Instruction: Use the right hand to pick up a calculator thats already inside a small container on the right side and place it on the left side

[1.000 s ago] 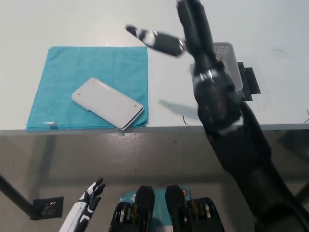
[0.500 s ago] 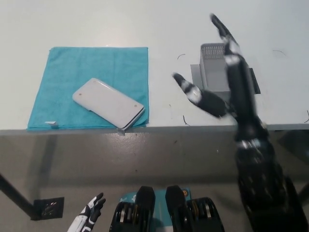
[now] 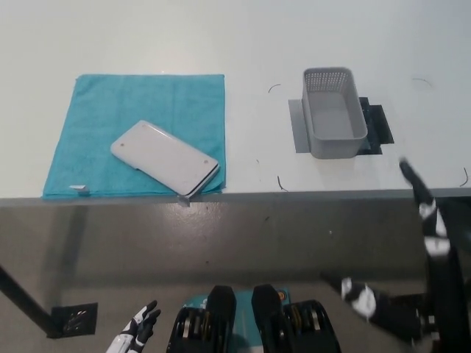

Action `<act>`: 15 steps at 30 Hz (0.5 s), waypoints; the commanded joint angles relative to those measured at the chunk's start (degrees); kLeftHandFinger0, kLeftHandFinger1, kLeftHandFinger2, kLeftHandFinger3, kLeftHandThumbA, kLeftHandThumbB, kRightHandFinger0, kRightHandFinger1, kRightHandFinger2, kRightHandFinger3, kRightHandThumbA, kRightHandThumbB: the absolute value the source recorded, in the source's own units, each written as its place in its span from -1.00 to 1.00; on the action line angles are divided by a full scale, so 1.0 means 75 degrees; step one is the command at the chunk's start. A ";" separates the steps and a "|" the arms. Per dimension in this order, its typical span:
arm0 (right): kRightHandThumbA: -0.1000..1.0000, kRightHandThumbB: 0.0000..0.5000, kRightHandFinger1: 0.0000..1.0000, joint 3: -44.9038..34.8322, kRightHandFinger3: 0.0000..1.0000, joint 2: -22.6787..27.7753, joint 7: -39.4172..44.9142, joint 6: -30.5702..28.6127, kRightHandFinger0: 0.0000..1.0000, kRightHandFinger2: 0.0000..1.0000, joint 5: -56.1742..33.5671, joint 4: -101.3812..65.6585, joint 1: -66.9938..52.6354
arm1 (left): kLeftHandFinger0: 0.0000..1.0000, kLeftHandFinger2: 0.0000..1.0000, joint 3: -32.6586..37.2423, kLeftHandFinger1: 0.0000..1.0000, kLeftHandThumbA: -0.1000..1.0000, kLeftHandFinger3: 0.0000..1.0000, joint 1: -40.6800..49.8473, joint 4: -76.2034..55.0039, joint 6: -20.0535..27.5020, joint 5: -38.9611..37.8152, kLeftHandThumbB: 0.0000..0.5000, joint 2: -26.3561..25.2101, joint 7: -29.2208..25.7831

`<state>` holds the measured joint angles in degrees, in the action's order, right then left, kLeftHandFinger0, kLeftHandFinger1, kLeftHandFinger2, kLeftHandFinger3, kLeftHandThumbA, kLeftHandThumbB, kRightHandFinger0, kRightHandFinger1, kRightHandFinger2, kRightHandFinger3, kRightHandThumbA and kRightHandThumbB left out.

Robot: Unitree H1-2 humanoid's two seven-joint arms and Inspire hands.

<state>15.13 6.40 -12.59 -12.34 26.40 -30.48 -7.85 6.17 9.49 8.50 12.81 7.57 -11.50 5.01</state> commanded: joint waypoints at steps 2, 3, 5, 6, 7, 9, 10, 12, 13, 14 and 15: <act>1.00 0.29 1.00 0.0305 1.00 0.0341 -0.1327 -0.1945 1.00 1.00 0.0076 0.1469 -0.0507 | 1.00 1.00 -0.0067 1.00 1.00 1.00 0.0118 -0.0157 0.0532 -0.0010 -0.96 0.0006 -0.0085; 1.00 0.23 1.00 0.0319 1.00 0.0369 -0.1422 -0.1945 1.00 1.00 0.0034 0.1727 -0.0492 | 1.00 1.00 -0.0075 1.00 1.00 1.00 0.0123 -0.0174 0.0505 -0.0019 -0.95 0.0007 -0.0082; 1.00 0.11 1.00 0.0404 1.00 0.0483 -0.1788 -0.1945 1.00 1.00 -0.0085 0.2770 -0.0379 | 1.00 1.00 -0.0110 1.00 1.00 1.00 0.0147 -0.0171 0.0534 -0.0029 -0.95 -0.0011 -0.0099; 1.00 0.16 1.00 0.0432 1.00 0.0526 -0.1970 -0.1945 1.00 1.00 -0.0072 0.3176 -0.0311 | 1.00 1.00 -0.0116 1.00 1.00 1.00 0.0139 -0.0131 0.0585 0.0011 -0.93 -0.0012 -0.0133; 1.00 0.17 1.00 0.0443 1.00 0.0544 -0.2087 -0.1945 1.00 1.00 -0.0105 0.3521 -0.0242 | 1.00 1.00 -0.0122 1.00 1.00 1.00 0.0123 -0.0087 0.0649 0.0067 -0.93 -0.0013 -0.0176; 1.00 0.19 1.00 0.0565 1.00 0.0641 -0.2524 -0.1945 1.00 1.00 -0.0015 0.4325 0.0009 | 1.00 1.00 -0.0147 1.00 1.00 1.00 0.0107 -0.0096 0.0652 0.0061 -0.92 0.0001 -0.0201; 1.00 0.23 1.00 0.0590 1.00 0.0649 -0.2554 -0.1945 1.00 1.00 -0.0107 0.4490 0.0060 | 1.00 1.00 -0.0153 1.00 1.00 1.00 0.0103 -0.0084 0.0655 0.0047 -0.91 0.0009 -0.0204; 1.00 0.19 1.00 0.0728 1.00 0.0711 -0.2754 -0.1945 1.00 1.00 -0.0229 0.5085 0.0254 | 1.00 1.00 -0.0161 1.00 1.00 1.00 0.0092 -0.0057 0.0675 0.0034 -0.91 0.0027 -0.0209; 1.00 0.27 1.00 0.0635 1.00 0.0630 -0.2524 -0.1945 1.00 1.00 -0.0445 0.5387 0.0322 | 1.00 1.00 -0.0163 1.00 1.00 1.00 0.0079 -0.0052 0.0677 0.0030 -0.89 0.0033 -0.0204; 1.00 0.28 1.00 0.0633 1.00 0.0610 -0.2484 -0.1945 1.00 1.00 -0.0538 0.5609 0.0380 | 1.00 1.00 -0.0167 1.00 1.00 1.00 0.0080 -0.0056 0.0675 0.0017 -0.88 0.0039 -0.0192; 1.00 0.28 1.00 0.0709 1.00 0.0618 -0.2520 -0.1945 1.00 1.00 -0.0606 0.5945 0.0550 | 1.00 1.00 -0.0188 1.00 1.00 1.00 0.0070 -0.0091 0.0643 0.0003 -0.91 0.0033 -0.0184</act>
<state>19.26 10.77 -25.32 -21.60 25.49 8.18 -7.19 5.74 10.04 8.56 14.45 7.60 -11.31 4.82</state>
